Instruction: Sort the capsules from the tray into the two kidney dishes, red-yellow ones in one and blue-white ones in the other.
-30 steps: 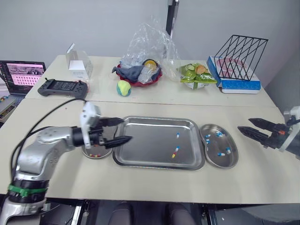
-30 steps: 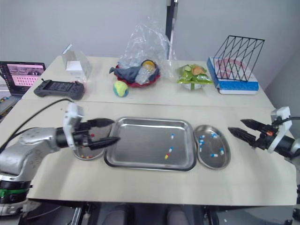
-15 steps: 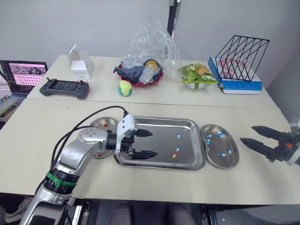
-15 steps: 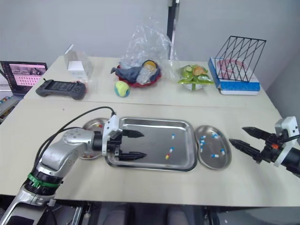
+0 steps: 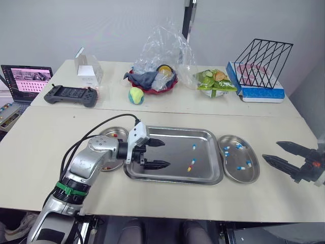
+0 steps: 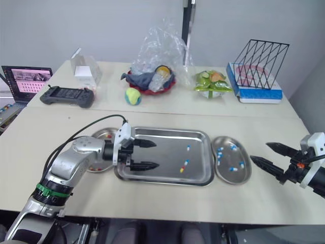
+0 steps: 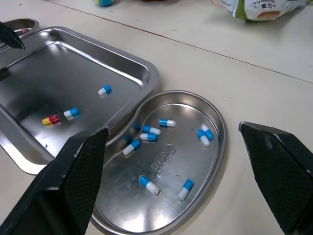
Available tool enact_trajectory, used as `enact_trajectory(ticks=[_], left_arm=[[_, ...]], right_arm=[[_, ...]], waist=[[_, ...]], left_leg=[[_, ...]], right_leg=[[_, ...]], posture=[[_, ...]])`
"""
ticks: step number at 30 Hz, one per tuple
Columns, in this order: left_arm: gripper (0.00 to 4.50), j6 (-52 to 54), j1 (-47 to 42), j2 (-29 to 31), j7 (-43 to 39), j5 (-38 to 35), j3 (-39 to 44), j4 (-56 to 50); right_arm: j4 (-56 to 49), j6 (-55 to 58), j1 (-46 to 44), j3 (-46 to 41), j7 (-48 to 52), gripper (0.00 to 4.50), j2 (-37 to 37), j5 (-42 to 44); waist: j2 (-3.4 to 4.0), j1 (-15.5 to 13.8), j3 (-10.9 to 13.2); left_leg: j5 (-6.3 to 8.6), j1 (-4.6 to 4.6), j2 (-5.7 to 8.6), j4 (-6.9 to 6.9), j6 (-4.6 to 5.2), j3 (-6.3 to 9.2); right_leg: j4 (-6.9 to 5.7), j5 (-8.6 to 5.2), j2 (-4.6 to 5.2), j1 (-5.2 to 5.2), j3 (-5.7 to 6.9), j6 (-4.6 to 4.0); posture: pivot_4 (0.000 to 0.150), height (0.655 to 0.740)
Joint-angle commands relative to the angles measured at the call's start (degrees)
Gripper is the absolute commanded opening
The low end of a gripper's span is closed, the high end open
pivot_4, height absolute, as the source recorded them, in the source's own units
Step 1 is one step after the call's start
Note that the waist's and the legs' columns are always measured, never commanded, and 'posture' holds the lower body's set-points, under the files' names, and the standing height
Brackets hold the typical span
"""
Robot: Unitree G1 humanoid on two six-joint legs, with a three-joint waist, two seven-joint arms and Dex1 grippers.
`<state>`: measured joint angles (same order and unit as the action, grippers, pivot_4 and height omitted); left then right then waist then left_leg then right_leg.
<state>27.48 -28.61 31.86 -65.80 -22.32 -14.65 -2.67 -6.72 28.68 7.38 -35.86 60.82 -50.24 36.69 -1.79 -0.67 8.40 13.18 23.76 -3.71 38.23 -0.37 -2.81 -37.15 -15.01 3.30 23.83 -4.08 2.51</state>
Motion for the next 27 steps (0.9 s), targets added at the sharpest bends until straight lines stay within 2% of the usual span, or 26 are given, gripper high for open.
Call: enact_trajectory(ticks=[1, 10, 20, 27], left_arm=[[4.50, -1.77, -0.21, -2.83, 1.49, 2.77, -2.89, 0.58], [4.50, 3.28, -1.80, -9.81, 7.77, 7.50, -8.20, 0.35], [4.50, 11.26, -4.05, -17.16, 16.24, 10.02, -9.55, 1.65], [4.50, 14.04, -4.80, -19.60, 19.31, 12.29, -11.06, 2.56]], right_arm=[[-0.02, -2.19, -0.57, -0.93, -0.75, 4.47, -0.09, -0.82], [1.19, -4.65, 0.04, -0.88, -1.35, 4.47, -0.04, -2.69], [1.25, -5.08, 0.91, -1.03, -2.37, 4.47, -0.06, -3.39], [1.56, -4.87, 0.48, -0.30, -2.40, 4.47, -0.52, -3.93]], waist=[[0.00, -0.10, 0.00], [0.02, 0.01, -0.01], [0.02, -0.03, -0.01], [0.04, 0.05, -0.02]], left_leg=[[0.00, 0.00, 0.00, 0.02, 0.00, 0.02], [0.00, -0.04, 0.06, 0.05, 0.01, 0.17], [0.01, -0.26, 0.19, 0.07, 0.02, 0.37], [0.02, -0.36, 0.27, 0.06, 0.03, 0.49]], right_leg=[[0.00, 0.00, 0.00, -0.02, 0.01, 0.00], [0.04, -0.02, -0.01, -0.18, 0.01, 0.03], [0.10, -0.07, 0.00, -0.53, 0.02, 0.12], [0.11, -0.11, 0.01, -0.65, 0.00, 0.17]], posture=[[0.150, 0.7334], [0.150, 0.7334], [0.150, 0.7334], [0.150, 0.7334]])
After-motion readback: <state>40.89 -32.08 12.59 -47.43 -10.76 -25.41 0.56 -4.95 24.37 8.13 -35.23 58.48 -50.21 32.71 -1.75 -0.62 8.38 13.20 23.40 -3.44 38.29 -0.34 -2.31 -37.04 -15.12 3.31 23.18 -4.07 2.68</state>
